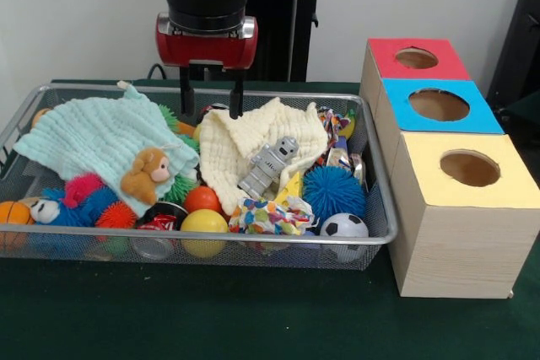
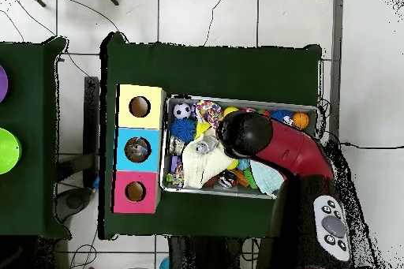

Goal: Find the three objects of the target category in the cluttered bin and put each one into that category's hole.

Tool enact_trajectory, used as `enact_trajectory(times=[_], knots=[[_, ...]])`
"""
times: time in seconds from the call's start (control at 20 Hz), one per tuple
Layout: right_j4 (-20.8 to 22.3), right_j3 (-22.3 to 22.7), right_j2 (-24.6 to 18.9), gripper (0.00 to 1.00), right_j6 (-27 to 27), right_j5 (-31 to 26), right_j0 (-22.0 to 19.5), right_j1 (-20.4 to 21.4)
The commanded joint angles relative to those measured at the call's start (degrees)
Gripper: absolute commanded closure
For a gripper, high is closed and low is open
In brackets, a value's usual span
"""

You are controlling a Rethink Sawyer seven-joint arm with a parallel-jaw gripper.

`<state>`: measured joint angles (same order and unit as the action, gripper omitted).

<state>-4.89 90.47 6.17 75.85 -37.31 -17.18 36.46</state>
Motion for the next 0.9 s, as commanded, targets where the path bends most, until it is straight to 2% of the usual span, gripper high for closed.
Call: enact_trajectory(times=[0.05, 0.9], knots=[[-2.1, 2.4, -3.0, 0.0, 12.8, 2.5, 0.3, -1.7], [-2.4, 2.2, -3.1, 0.0, 12.9, 2.8, 0.4, -2.0]])
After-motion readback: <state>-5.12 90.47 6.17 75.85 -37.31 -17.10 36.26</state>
